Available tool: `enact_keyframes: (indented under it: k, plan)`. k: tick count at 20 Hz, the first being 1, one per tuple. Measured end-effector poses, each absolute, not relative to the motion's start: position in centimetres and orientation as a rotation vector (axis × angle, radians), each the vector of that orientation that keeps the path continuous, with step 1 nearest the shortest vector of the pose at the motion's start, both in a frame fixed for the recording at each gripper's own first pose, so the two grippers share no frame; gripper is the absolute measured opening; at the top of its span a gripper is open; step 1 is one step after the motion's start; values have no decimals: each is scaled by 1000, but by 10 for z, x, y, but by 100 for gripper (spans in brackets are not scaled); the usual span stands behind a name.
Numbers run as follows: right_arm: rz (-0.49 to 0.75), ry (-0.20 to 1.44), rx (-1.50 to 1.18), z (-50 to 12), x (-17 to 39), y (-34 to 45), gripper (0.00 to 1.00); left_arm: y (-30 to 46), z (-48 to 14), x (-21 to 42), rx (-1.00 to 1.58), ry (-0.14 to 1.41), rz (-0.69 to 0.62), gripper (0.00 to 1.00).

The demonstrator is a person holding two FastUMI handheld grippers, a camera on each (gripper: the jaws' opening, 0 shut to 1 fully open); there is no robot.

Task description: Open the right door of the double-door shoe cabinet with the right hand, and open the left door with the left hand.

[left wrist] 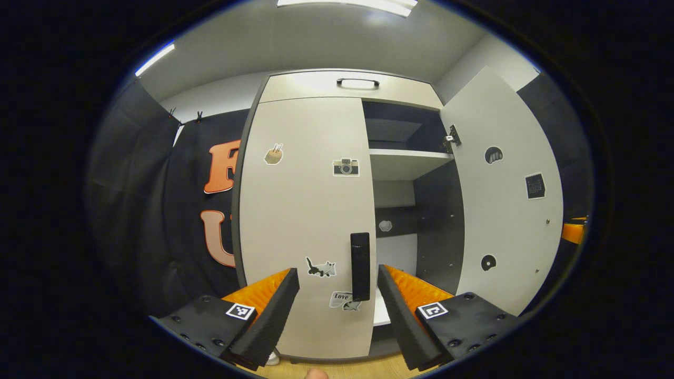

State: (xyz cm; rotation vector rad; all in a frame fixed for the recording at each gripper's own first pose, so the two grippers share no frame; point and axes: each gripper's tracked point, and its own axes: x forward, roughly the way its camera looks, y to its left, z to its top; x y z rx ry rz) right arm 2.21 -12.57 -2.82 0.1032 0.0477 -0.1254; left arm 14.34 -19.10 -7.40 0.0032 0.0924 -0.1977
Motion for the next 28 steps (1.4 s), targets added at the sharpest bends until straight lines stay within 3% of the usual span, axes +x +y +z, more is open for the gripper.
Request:
enact_keyframes:
  k: [1, 2, 8, 17, 21, 23, 25, 28]
  plan:
    - [-136, 42, 106, -27, 22, -130, 98, -194, -77, 153, 16, 91, -189, 96]
    - [-147, 36, 111, -26, 22, -134, 92, -197, -81, 161, 19, 94, -183, 96]
    - [-199, 22, 81, -29, 26, -154, 92, -219, -105, 203, 7, 122, -191, 96]
    - [-179, 25, 89, -42, 39, -155, 92, -229, -138, 237, 4, 175, -175, 96]
    - [-166, 24, 93, -43, 43, -152, 92, -235, -149, 244, -25, 196, -192, 84]
    - [-156, 20, 86, -44, 44, -148, 92, -247, -147, 242, -50, 193, -231, 70]
    - [-153, 21, 79, -45, 45, -147, 92, -249, -148, 243, -36, 198, -231, 42]
    - [-143, 20, 83, -45, 45, -144, 92, -249, -148, 242, -34, 202, -238, 36]
